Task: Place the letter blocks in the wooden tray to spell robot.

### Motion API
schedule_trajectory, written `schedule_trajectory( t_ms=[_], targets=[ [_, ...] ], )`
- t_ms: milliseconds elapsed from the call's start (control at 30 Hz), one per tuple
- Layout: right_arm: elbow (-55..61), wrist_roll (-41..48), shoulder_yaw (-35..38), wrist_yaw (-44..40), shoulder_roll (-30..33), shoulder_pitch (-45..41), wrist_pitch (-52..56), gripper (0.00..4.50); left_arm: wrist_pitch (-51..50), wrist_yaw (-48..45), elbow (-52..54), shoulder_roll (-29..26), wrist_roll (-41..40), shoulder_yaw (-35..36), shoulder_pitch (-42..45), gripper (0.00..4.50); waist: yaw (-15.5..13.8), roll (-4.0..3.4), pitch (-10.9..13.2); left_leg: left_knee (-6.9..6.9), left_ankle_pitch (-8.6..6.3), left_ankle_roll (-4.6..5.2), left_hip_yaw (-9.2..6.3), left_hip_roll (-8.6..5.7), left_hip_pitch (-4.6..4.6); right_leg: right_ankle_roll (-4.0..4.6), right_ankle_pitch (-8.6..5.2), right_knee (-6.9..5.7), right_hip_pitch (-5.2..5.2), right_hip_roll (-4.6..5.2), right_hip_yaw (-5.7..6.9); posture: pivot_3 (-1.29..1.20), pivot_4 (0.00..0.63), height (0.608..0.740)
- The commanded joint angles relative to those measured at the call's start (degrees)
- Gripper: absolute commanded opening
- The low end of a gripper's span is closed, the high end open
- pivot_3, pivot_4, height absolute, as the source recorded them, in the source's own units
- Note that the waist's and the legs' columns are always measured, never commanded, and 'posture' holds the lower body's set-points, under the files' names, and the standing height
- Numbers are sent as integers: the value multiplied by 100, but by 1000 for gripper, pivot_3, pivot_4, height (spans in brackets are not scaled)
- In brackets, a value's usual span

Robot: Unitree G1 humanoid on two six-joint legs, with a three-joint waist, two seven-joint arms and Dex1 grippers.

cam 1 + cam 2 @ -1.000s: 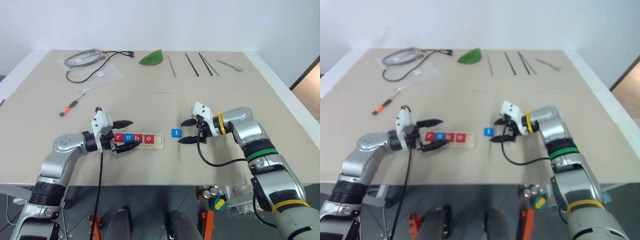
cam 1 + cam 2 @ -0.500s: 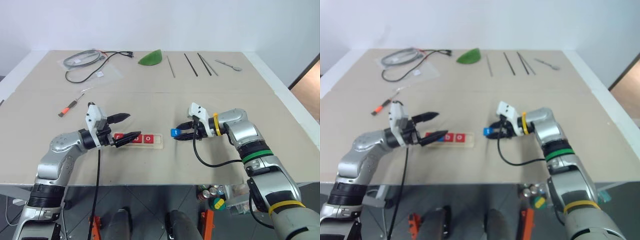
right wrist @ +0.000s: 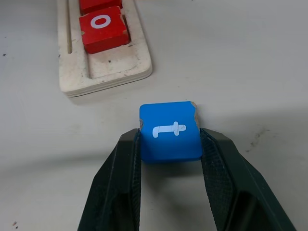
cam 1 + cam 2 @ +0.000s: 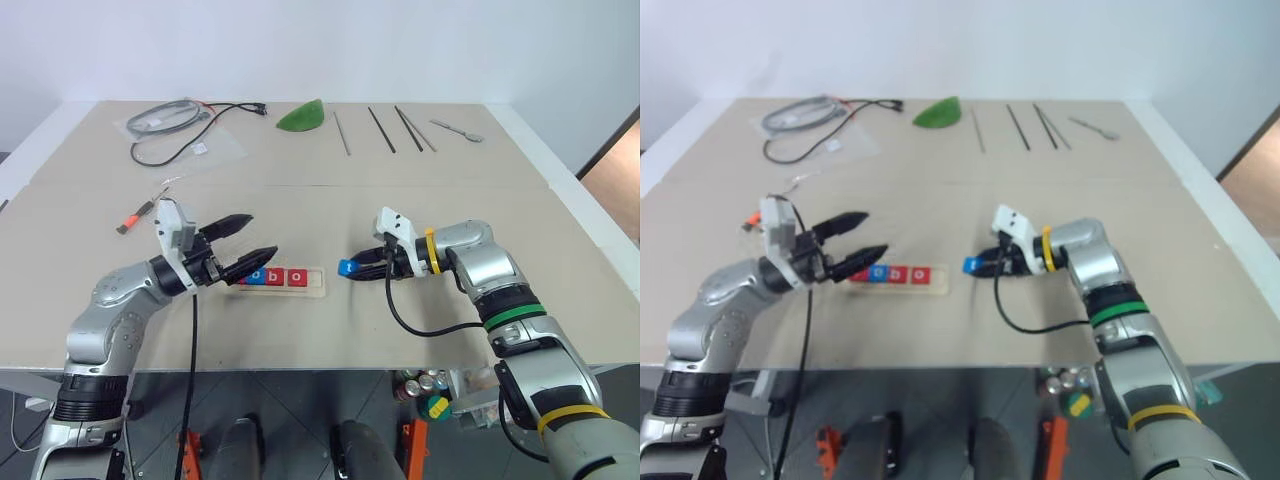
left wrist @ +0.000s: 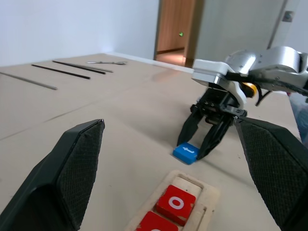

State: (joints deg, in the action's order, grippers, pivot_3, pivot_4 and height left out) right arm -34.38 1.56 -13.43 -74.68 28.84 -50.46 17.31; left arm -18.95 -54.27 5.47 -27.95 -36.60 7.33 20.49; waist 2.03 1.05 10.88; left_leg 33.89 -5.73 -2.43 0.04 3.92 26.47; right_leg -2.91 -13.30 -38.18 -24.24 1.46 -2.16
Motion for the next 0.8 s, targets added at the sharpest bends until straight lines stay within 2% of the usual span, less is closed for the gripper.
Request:
schedule_trajectory(
  t_ms=[33, 300, 800],
  targets=[
    [632, 281, 210, 60, -22, -220, 528, 1183, -81, -102, 274, -210, -40, 89, -152, 4500, 6, 0, 0, 0, 0, 0, 0, 0, 0, 0, 0, 0, 0, 0, -1, 0, 150, 740],
    [2236, 415, -303, -241, 74, 18, 1329, 1183, -43, -430, 458, -706, 233, -2, -678, 4500, 14, 2, -1, -3, -1, -2, 1, 1, 0, 3, -3, 0, -6, 0, -4, 0, 150, 740],
    [994, -130, -1180, -466, -250, -885, 603, 1183, -34, -351, 840, -867, 237, 97, -1115, 4500, 5, 2, -1, -3, -4, -6, 3, 1, 0, 23, 9, 2, -18, 3, -4, 0, 150, 740]
  ],
)
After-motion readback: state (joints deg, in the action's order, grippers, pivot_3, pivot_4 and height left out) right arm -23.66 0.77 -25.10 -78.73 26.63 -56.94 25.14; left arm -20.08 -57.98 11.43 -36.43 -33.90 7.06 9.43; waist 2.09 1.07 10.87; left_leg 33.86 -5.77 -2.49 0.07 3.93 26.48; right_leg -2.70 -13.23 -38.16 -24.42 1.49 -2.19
